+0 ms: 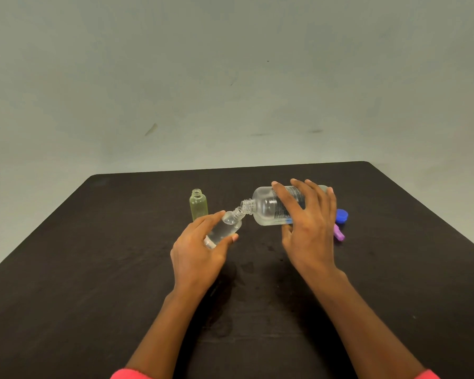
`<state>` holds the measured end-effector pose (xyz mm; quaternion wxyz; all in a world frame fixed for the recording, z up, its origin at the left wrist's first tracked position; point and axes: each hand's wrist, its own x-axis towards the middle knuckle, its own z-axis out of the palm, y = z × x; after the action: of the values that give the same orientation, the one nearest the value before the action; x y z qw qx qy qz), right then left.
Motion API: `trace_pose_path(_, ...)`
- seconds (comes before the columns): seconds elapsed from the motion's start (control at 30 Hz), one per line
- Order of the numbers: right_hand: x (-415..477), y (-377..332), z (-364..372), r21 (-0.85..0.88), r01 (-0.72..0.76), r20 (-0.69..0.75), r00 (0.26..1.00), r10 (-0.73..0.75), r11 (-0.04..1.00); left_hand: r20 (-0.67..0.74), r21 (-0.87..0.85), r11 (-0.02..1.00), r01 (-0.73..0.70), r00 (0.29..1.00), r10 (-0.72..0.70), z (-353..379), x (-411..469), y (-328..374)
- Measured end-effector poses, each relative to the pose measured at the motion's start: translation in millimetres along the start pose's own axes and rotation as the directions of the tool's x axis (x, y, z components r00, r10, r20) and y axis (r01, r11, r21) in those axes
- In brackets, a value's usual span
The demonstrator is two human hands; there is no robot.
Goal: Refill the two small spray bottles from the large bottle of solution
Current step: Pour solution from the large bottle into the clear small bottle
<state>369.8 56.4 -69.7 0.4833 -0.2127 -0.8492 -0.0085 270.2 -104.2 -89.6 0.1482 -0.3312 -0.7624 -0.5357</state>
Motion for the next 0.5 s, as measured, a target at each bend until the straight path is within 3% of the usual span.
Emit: trace_pose_path(0.5,-3.3,-0.5,0.1,0.045,-0.047,0.063,0.997,0.045,0.998,0.036,-0.146,0.981,0.13,0.991,-0.126,-3.8,2.9,7.8)
